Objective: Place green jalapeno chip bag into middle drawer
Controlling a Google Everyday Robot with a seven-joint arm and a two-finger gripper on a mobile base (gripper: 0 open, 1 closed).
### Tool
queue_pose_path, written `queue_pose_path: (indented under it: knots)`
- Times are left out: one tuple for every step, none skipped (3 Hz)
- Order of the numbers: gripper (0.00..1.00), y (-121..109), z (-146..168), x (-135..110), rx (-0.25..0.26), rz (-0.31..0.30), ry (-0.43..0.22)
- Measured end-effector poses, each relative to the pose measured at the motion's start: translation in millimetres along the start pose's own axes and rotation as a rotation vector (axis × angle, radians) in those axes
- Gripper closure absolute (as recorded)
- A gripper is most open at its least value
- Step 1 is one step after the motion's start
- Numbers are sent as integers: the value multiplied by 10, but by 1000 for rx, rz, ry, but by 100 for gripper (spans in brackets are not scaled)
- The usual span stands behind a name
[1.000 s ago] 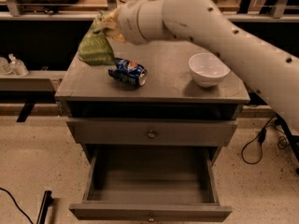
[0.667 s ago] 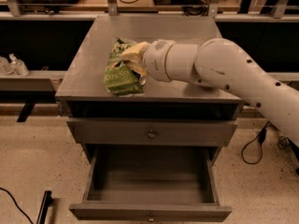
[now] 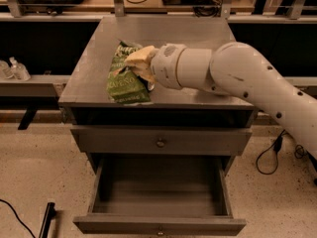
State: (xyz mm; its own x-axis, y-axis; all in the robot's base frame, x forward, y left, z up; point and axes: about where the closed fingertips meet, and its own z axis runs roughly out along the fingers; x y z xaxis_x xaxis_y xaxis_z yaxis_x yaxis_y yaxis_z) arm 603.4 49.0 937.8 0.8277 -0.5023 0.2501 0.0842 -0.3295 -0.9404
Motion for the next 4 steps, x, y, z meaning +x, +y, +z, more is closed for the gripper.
queue_pose_path:
  knots:
    - [100, -107, -242, -517, 55, -146, -135]
    - [100, -25, -398, -788, 35, -209, -215]
    - [100, 386, -780, -809, -84, -170, -179]
    - [100, 847, -1408, -657, -257, -125, -100]
